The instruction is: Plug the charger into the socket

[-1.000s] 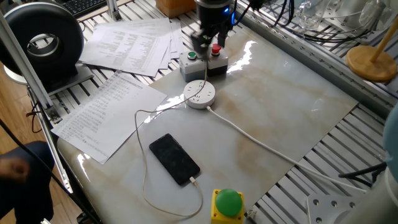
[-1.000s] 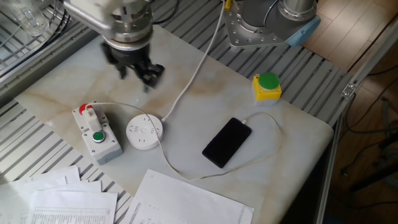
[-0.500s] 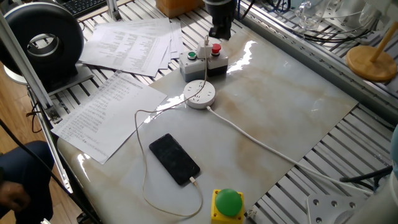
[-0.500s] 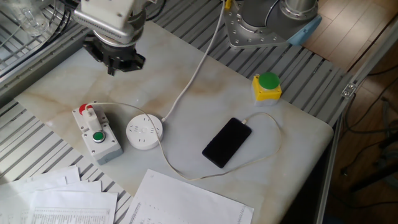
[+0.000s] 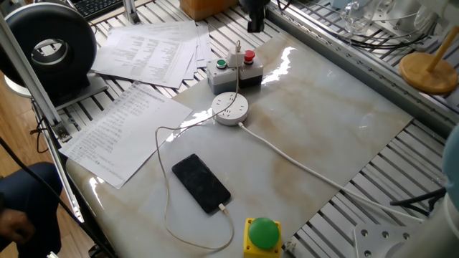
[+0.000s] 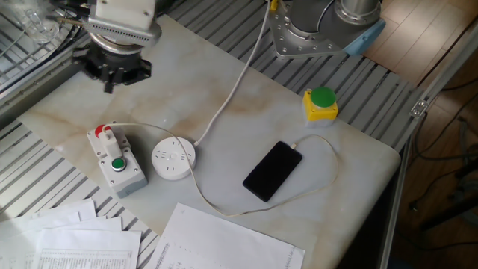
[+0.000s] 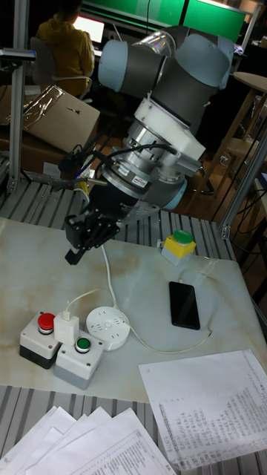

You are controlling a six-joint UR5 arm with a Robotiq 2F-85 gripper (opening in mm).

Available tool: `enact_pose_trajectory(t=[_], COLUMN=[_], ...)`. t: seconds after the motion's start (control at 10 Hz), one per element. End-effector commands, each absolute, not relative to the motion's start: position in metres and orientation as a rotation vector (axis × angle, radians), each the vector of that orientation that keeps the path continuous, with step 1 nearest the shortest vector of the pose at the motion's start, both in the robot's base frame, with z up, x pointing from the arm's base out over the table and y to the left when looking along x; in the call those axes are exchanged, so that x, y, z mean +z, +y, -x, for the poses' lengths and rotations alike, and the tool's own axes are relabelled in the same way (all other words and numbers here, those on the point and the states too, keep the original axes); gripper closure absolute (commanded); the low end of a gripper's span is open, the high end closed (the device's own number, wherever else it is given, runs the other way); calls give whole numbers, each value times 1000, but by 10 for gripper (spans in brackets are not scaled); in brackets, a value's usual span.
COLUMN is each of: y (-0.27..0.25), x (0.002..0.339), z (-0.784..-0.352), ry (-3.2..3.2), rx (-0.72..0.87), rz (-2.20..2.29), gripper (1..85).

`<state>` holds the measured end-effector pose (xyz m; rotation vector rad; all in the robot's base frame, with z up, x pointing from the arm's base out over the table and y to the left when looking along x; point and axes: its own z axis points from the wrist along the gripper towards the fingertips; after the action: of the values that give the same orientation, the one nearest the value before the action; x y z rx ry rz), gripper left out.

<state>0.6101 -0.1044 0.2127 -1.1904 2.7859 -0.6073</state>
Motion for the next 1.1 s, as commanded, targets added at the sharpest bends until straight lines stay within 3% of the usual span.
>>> enact_pose_trajectory(t=[0.0,0.3,0.5,1.0], y=[-94,-92,-63,-41], x=[204,221,214,208], z=[-644,-643,-634,-619], ry=[2530,2403,2413,2406], rx=[-600,-602,-421,-267], rz=[1554,1757,1702,1748], gripper=[843,843,843,843])
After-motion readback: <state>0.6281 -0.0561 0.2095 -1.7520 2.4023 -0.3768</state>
